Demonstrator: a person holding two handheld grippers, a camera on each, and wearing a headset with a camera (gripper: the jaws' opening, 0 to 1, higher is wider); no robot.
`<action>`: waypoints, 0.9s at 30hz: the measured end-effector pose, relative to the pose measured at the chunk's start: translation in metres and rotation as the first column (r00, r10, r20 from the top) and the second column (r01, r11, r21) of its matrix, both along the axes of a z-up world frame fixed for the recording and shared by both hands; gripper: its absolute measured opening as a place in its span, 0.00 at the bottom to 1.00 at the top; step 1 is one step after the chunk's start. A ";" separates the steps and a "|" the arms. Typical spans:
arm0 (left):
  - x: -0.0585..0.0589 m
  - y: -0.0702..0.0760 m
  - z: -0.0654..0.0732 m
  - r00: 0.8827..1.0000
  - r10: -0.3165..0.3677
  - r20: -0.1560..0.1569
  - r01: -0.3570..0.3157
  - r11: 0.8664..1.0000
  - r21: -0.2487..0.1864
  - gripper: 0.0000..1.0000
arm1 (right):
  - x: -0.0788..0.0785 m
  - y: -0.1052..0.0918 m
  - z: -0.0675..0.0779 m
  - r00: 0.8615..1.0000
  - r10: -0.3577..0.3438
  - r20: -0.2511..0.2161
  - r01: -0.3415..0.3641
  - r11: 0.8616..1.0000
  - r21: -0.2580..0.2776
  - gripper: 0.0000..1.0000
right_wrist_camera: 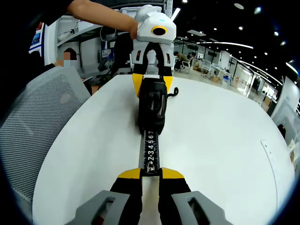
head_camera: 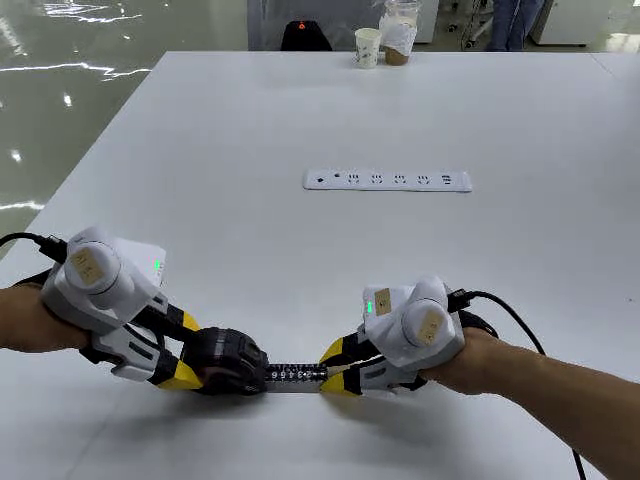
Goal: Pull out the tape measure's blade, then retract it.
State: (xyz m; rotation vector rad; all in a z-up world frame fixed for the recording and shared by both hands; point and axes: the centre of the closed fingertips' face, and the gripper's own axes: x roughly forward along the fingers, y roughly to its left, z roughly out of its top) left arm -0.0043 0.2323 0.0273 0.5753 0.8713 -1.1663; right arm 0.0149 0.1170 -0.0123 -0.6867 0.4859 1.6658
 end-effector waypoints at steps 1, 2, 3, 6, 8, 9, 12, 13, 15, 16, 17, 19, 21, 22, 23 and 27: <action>0.000 0.000 0.000 1.000 0.000 -0.001 0.000 1.000 0.001 0.23 | 0.000 -0.001 0.000 1.000 -0.002 -0.002 0.002 1.000 0.000 0.08; 0.000 0.000 0.000 1.000 0.000 -0.001 0.000 1.000 0.001 0.23 | 0.000 -0.002 0.000 1.000 -0.002 -0.003 0.002 1.000 0.000 0.08; 0.000 0.000 0.000 1.000 -0.001 -0.001 0.001 1.000 0.002 0.23 | 0.001 -0.004 0.001 1.000 -0.003 -0.003 0.003 1.000 0.000 0.08; 0.000 0.000 0.000 1.000 -0.002 -0.001 0.002 1.000 0.003 0.23 | 0.001 -0.008 0.001 1.000 -0.006 -0.005 0.006 1.000 -0.002 0.09; 0.000 0.000 0.000 1.000 -0.003 -0.002 0.003 1.000 0.003 0.23 | 0.001 -0.012 0.001 1.000 -0.009 -0.009 0.009 1.000 -0.002 0.09; 0.000 0.000 0.000 1.000 -0.003 -0.002 0.003 1.000 0.003 0.23 | 0.002 -0.013 0.001 1.000 -0.010 -0.009 0.010 1.000 -0.003 0.09; 0.000 0.000 0.000 1.000 -0.005 -0.003 0.005 1.000 0.004 0.23 | 0.002 -0.017 0.001 1.000 -0.015 -0.014 0.015 1.000 -0.004 0.09; 0.000 0.000 0.000 1.000 -0.005 -0.003 0.005 1.000 0.004 0.23 | 0.002 -0.019 0.001 1.000 -0.017 -0.014 0.016 1.000 -0.005 0.09; 0.000 0.000 0.000 1.000 -0.007 -0.003 0.007 1.000 0.006 0.23 | 0.002 -0.022 0.001 1.000 -0.020 -0.016 0.020 1.000 -0.006 0.09; 0.000 -0.001 0.000 1.000 -0.008 -0.003 0.008 1.000 0.006 0.23 | 0.002 -0.023 0.001 1.000 -0.020 -0.017 0.020 1.000 -0.006 0.09; 0.000 -0.001 0.000 1.000 -0.008 -0.004 0.008 1.000 0.006 0.23 | 0.002 -0.024 0.001 1.000 -0.021 -0.017 0.021 1.000 -0.006 0.09; 0.000 -0.001 0.000 1.000 -0.008 -0.003 0.008 1.000 0.006 0.23 | 0.002 -0.027 0.000 1.000 -0.023 -0.017 0.023 1.000 -0.009 0.09; 0.000 -0.001 0.000 1.000 -0.008 -0.003 0.008 1.000 0.006 0.23 | 0.003 -0.031 0.000 0.999 -0.027 -0.017 0.027 1.000 -0.011 0.09; 0.000 -0.001 0.000 1.000 -0.008 -0.004 0.008 1.000 0.006 0.23 | 0.004 -0.032 0.000 0.999 -0.028 -0.017 0.028 1.000 -0.011 0.09; 0.000 -0.001 0.000 1.000 -0.008 -0.004 0.008 1.000 0.006 0.23 | 0.004 -0.034 0.000 0.999 -0.030 -0.018 0.030 0.999 -0.012 0.09; 0.000 -0.001 0.000 1.000 -0.009 -0.005 0.009 1.000 0.006 0.23 | 0.005 -0.040 0.001 0.999 -0.036 -0.017 0.036 0.999 -0.015 0.09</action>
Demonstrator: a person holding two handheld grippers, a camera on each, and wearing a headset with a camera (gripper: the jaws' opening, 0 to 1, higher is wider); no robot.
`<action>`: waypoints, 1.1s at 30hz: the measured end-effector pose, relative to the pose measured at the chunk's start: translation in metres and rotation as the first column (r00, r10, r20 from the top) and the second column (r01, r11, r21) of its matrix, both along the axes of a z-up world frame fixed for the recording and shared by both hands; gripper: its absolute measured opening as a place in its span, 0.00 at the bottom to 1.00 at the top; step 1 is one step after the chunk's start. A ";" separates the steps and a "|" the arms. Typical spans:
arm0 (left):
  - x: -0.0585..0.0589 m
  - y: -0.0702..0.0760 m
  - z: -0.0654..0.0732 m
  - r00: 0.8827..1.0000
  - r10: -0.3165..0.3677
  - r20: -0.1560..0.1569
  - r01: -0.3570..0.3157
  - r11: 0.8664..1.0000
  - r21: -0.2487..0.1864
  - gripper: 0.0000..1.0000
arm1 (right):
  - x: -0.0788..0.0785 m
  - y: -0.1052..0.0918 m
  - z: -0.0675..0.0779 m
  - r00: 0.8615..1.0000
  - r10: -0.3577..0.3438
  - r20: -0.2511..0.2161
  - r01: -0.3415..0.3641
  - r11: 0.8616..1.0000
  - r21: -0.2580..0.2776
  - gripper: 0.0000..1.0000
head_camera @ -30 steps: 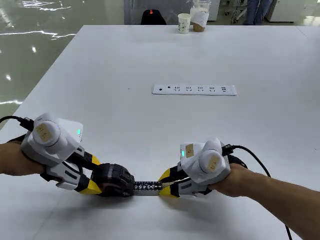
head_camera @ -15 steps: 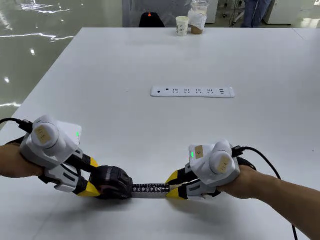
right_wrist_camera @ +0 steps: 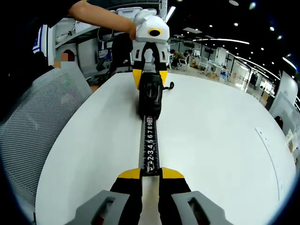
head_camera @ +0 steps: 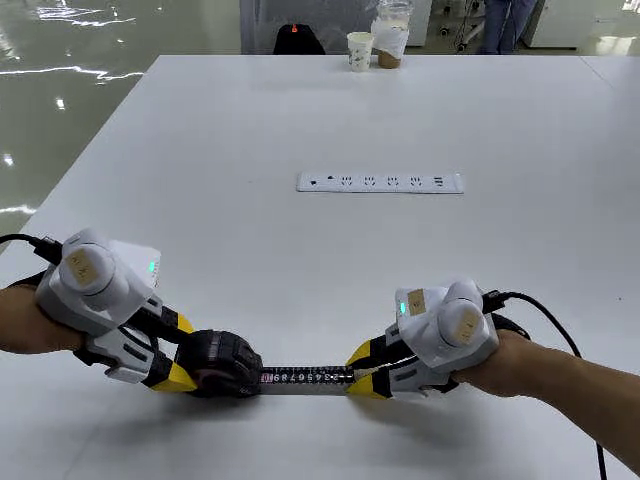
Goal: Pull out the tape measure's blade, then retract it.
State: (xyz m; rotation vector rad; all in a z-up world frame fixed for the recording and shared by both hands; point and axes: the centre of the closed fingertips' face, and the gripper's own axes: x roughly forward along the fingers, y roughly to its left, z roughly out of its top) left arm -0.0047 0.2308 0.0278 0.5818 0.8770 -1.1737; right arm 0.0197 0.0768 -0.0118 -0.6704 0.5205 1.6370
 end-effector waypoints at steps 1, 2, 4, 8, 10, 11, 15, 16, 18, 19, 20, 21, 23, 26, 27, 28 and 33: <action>0.000 0.000 0.000 1.000 0.000 0.000 0.000 1.000 0.000 0.23 | 0.000 -0.002 0.000 1.000 -0.001 0.000 0.001 1.000 -0.002 0.09; 0.000 0.000 0.000 1.000 0.000 0.000 0.000 1.000 0.000 0.24 | 0.000 -0.003 0.000 1.000 -0.002 0.000 0.002 1.000 -0.003 0.09; 0.000 0.000 0.000 1.000 0.000 0.000 0.000 1.000 0.000 0.24 | 0.001 -0.006 0.000 1.000 -0.006 -0.001 0.006 1.000 -0.004 0.09; 0.000 0.000 0.000 1.000 -0.002 0.000 0.002 1.000 0.004 0.24 | 0.001 -0.011 -0.001 1.000 -0.011 -0.001 0.011 1.000 -0.008 0.09; 0.000 0.000 0.000 1.000 -0.003 0.000 0.003 1.000 0.004 0.23 | 0.001 -0.013 -0.001 1.000 -0.014 -0.002 0.014 1.000 -0.010 0.09; 0.000 0.000 0.000 1.000 -0.002 0.000 0.002 1.000 0.005 0.23 | 0.002 -0.016 -0.001 1.000 -0.016 -0.002 0.016 1.000 -0.012 0.09; 0.000 0.000 0.000 1.000 -0.002 0.000 0.002 1.000 0.006 0.24 | 0.003 -0.022 -0.001 1.000 -0.024 -0.004 0.024 1.000 -0.017 0.09; 0.000 0.000 0.000 1.000 -0.002 -0.001 0.002 1.000 0.006 0.24 | 0.002 -0.024 -0.001 1.000 -0.026 -0.003 0.026 0.999 -0.019 0.09; 0.000 0.000 0.000 1.000 -0.002 -0.001 0.002 1.000 0.006 0.24 | 0.003 -0.027 -0.001 1.000 -0.030 -0.004 0.030 0.999 -0.021 0.09; 0.000 0.000 0.000 1.000 -0.003 -0.001 0.003 1.000 0.006 0.24 | 0.003 -0.029 -0.001 0.999 -0.032 -0.004 0.032 0.999 -0.023 0.09; 0.000 0.000 0.000 1.000 -0.003 -0.001 0.003 1.000 0.007 0.24 | 0.003 -0.030 -0.001 0.999 -0.034 -0.004 0.034 0.999 -0.023 0.09; 0.000 0.000 0.000 1.000 -0.003 -0.001 0.003 1.000 0.007 0.24 | 0.003 -0.032 -0.001 0.999 -0.037 -0.006 0.037 0.999 -0.025 0.09; 0.000 0.000 -0.001 1.000 -0.003 -0.001 0.003 1.000 0.007 0.24 | 0.004 -0.036 -0.001 0.999 -0.041 -0.007 0.041 0.999 -0.026 0.09; 0.000 0.000 -0.001 1.000 -0.003 -0.002 0.003 1.000 0.008 0.24 | 0.005 -0.041 -0.001 0.999 -0.049 -0.008 0.049 0.998 -0.030 0.09; -0.001 0.000 -0.001 1.000 -0.003 -0.001 0.003 1.000 0.009 0.24 | 0.005 -0.043 0.000 0.999 -0.051 -0.009 0.051 0.998 -0.032 0.09; 0.000 0.000 -0.001 1.000 -0.003 -0.001 0.003 1.000 0.009 0.24 | 0.005 -0.045 0.000 0.999 -0.054 -0.009 0.053 0.998 -0.034 0.09; 0.000 0.000 -0.001 1.000 -0.003 -0.002 0.003 1.000 0.012 0.24 | 0.006 -0.056 0.000 0.998 -0.069 -0.013 0.068 0.997 -0.041 0.09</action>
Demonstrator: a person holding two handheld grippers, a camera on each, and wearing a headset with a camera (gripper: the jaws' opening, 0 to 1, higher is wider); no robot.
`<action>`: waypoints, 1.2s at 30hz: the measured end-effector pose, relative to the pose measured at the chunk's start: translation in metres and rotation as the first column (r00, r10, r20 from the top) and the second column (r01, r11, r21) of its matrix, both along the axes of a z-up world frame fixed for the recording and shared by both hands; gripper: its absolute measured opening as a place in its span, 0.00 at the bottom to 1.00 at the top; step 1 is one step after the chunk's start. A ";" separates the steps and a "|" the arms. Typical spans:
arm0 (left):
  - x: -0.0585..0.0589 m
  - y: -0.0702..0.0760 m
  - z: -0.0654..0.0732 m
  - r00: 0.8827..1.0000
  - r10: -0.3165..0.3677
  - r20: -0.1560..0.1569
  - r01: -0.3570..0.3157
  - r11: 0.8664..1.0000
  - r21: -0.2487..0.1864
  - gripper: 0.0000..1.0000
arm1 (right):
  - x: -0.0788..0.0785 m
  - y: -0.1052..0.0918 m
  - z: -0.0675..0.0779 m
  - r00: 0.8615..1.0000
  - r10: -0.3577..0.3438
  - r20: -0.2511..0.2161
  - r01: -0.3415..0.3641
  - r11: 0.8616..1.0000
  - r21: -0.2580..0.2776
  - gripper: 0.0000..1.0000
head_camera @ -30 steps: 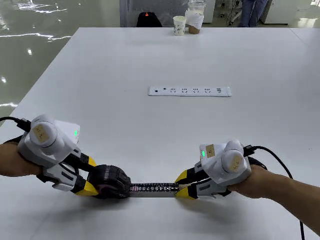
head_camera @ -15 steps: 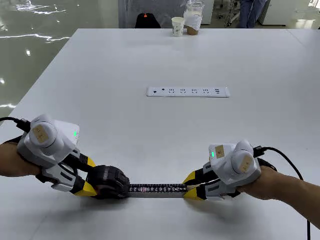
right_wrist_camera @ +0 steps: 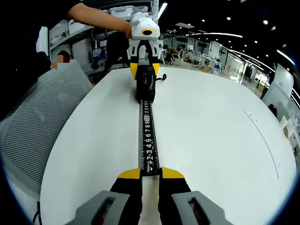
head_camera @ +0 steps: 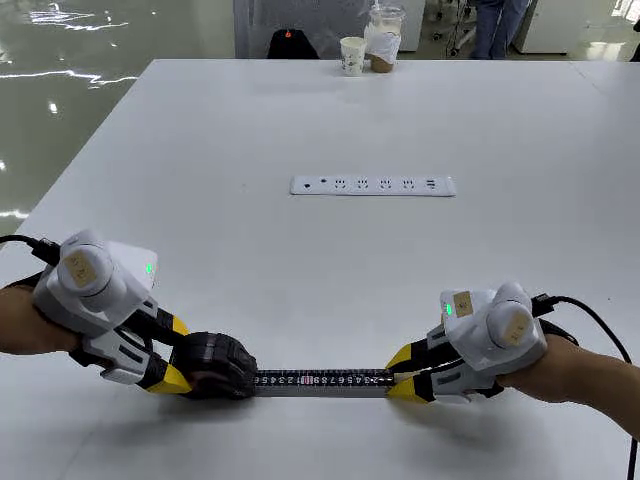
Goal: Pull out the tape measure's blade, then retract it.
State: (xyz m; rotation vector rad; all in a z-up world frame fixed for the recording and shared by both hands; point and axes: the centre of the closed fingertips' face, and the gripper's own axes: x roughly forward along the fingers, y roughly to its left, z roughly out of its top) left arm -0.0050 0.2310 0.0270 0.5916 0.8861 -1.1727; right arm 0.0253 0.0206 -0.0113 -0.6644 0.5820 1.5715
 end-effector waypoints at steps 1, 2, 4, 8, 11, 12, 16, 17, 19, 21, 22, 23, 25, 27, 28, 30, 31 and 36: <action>0.000 0.000 0.000 1.000 -0.001 0.000 0.001 1.000 0.001 0.24 | 0.000 -0.001 0.000 1.000 -0.001 0.000 0.001 1.000 0.000 0.09; 0.000 0.000 0.000 1.000 -0.001 0.000 0.001 1.000 0.001 0.24 | 0.000 -0.003 0.000 1.000 -0.002 0.001 0.002 1.000 -0.002 0.09; 0.000 0.000 0.000 1.000 -0.002 0.000 0.002 1.000 0.002 0.24 | 0.000 -0.007 0.000 1.000 -0.006 0.001 0.006 1.000 -0.006 0.09; 0.000 0.000 0.000 1.000 -0.002 -0.001 0.002 1.000 0.003 0.24 | 0.000 -0.014 -0.001 1.000 -0.015 -0.003 0.015 1.000 -0.012 0.08; 0.000 -0.001 0.000 1.000 -0.002 -0.001 0.002 1.000 0.003 0.24 | 0.001 -0.020 -0.001 1.000 -0.024 -0.005 0.023 1.000 -0.016 0.08; 0.000 -0.001 0.000 1.000 -0.001 -0.001 0.001 1.000 0.003 0.24 | 0.002 -0.021 -0.001 1.000 -0.027 -0.005 0.027 0.999 -0.017 0.08; -0.001 -0.001 0.000 1.000 0.000 -0.002 0.000 1.000 0.003 0.24 | 0.003 -0.028 -0.002 0.999 -0.034 -0.003 0.034 0.999 -0.024 0.08; -0.001 -0.001 0.001 1.000 0.000 -0.003 0.000 1.000 0.003 0.24 | 0.003 -0.029 -0.002 0.999 -0.037 -0.004 0.037 0.999 -0.026 0.08; -0.001 -0.001 0.001 1.000 0.000 -0.004 0.000 1.000 0.002 0.24 | 0.003 -0.032 -0.002 0.999 -0.040 -0.004 0.040 0.999 -0.028 0.08; -0.001 -0.001 0.000 1.000 -0.001 -0.004 0.001 1.000 0.003 0.24 | 0.004 -0.034 -0.002 0.999 -0.042 -0.005 0.042 0.999 -0.031 0.08; -0.001 -0.001 0.000 1.000 -0.002 -0.005 0.002 1.000 0.003 0.24 | 0.004 -0.035 -0.002 0.999 -0.043 -0.005 0.043 0.999 -0.032 0.08; -0.001 -0.001 0.000 1.000 -0.003 -0.005 0.003 1.000 0.004 0.24 | 0.004 -0.036 -0.002 0.999 -0.045 -0.005 0.044 0.998 -0.033 0.08; -0.001 -0.001 0.000 1.000 -0.004 -0.006 0.004 1.000 0.005 0.24 | 0.004 -0.038 -0.002 0.999 -0.047 -0.005 0.046 0.998 -0.035 0.08; -0.001 -0.001 0.001 1.000 -0.005 -0.006 0.005 1.000 0.006 0.24 | 0.004 -0.041 -0.002 0.999 -0.047 -0.004 0.047 0.998 -0.038 0.08; -0.001 -0.002 0.001 1.000 -0.005 -0.006 0.005 1.000 0.006 0.24 | 0.004 -0.042 -0.002 0.999 -0.048 -0.003 0.048 0.998 -0.040 0.08; -0.001 -0.002 0.001 1.000 -0.005 -0.007 0.005 1.000 0.007 0.24 | 0.005 -0.044 -0.002 0.999 -0.051 -0.002 0.051 0.998 -0.041 0.08; -0.001 -0.002 0.001 1.000 -0.005 -0.006 0.005 1.000 0.007 0.24 | 0.006 -0.045 -0.002 0.999 -0.053 0.000 0.053 0.998 -0.043 0.08; -0.001 -0.001 0.001 1.000 -0.005 -0.008 0.005 1.000 0.007 0.24 | 0.007 -0.050 -0.002 0.998 -0.057 0.003 0.057 0.997 -0.049 0.08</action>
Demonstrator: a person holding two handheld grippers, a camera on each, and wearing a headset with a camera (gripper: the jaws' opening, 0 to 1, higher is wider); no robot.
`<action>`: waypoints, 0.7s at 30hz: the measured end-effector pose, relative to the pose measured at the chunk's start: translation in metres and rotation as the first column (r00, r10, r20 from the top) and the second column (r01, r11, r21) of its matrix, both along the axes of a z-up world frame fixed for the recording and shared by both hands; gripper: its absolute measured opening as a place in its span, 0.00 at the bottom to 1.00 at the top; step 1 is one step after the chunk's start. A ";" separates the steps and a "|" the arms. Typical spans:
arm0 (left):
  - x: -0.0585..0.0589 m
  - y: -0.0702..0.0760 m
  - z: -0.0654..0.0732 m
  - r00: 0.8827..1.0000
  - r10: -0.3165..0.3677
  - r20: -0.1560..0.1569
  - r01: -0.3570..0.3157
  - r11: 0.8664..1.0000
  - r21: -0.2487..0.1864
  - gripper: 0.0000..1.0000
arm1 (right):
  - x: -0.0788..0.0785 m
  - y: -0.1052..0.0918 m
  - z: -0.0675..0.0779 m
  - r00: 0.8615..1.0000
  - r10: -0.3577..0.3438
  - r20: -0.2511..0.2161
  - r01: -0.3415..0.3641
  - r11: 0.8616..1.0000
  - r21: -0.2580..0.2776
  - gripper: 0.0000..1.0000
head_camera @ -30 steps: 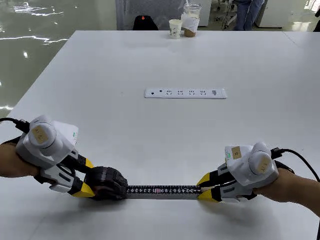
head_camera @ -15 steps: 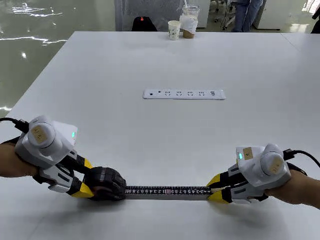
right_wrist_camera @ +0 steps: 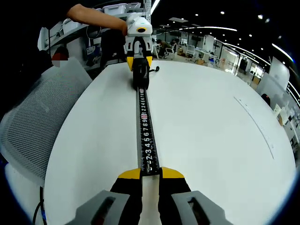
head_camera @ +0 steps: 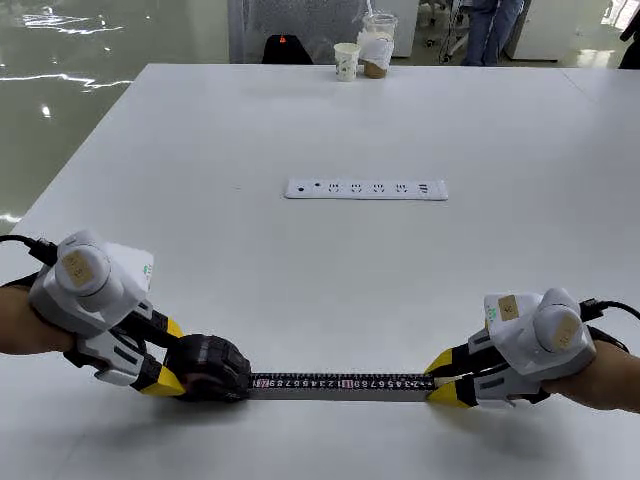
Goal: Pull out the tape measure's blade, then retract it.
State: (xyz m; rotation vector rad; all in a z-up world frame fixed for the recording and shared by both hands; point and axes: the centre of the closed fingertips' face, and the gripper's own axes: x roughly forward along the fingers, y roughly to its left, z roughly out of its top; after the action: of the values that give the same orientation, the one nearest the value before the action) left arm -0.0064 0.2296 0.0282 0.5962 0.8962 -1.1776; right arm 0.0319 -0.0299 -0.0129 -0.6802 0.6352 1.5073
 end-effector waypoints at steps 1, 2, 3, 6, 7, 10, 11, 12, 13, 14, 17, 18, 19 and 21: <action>0.000 0.000 0.000 1.000 -0.001 -0.001 0.001 1.000 0.001 0.24 | 0.000 -0.001 0.000 1.000 -0.002 0.000 0.002 1.000 -0.001 0.08; 0.000 0.000 0.000 1.000 -0.002 -0.001 0.002 1.000 0.002 0.24 | 0.000 -0.002 0.000 1.000 -0.003 -0.002 0.003 1.000 -0.003 0.08; 0.000 0.000 0.000 1.000 -0.003 -0.001 0.003 1.000 0.003 0.24 | 0.000 -0.003 0.000 1.000 -0.003 0.000 0.003 1.000 -0.004 0.08; 0.000 0.000 0.000 1.000 -0.006 -0.001 0.006 1.000 0.005 0.23 | 0.000 -0.004 0.001 1.000 -0.005 0.000 0.005 1.000 -0.007 0.08; 0.000 0.000 0.000 1.000 -0.006 -0.001 0.006 1.000 0.006 0.23 | 0.000 -0.004 0.001 1.000 -0.005 0.000 0.005 1.000 -0.008 0.08; 0.000 0.000 0.000 1.000 -0.004 -0.002 0.004 1.000 0.006 0.24 | 0.000 -0.004 0.001 1.000 -0.004 0.001 0.004 1.000 -0.011 0.08; 0.000 0.000 0.000 1.000 -0.004 -0.001 0.004 1.000 0.007 0.24 | 0.000 -0.004 0.001 1.000 -0.003 0.001 0.003 1.000 -0.012 0.08; 0.000 0.000 0.000 1.000 -0.005 0.000 0.005 1.000 0.008 0.24 | 0.000 -0.004 0.001 1.000 -0.003 0.002 0.003 1.000 -0.013 0.09; 0.000 0.000 0.000 1.000 -0.004 0.001 0.004 1.000 0.008 0.24 | 0.000 -0.004 0.001 1.000 -0.004 0.001 0.004 1.000 -0.013 0.09; 0.000 0.000 0.000 1.000 -0.003 0.001 0.003 1.000 0.007 0.24 | 0.000 -0.004 0.001 1.000 -0.005 0.000 0.005 1.000 -0.013 0.09; 0.001 0.000 -0.001 1.000 -0.008 0.003 0.008 1.000 0.010 0.24 | 0.000 -0.004 0.001 1.000 -0.004 -0.003 0.004 1.000 -0.017 0.09; 0.001 0.000 -0.001 1.000 -0.007 0.004 0.007 1.000 0.010 0.24 | 0.000 -0.004 0.001 1.000 -0.003 -0.008 0.003 1.000 -0.019 0.09; 0.001 0.000 -0.001 1.000 -0.009 0.004 0.009 1.000 0.011 0.24 | -0.001 -0.004 0.001 1.000 0.000 -0.013 0.000 1.000 -0.021 0.09; 0.001 -0.001 -0.001 1.000 -0.009 0.003 0.009 1.000 0.012 0.24 | -0.001 -0.004 0.001 1.000 0.002 -0.012 -0.002 1.000 -0.024 0.10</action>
State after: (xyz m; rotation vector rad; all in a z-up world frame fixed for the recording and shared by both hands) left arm -0.0056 0.2289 0.0277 0.6119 0.8993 -1.1799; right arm 0.0310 -0.0339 -0.0122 -0.6909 0.6627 1.5088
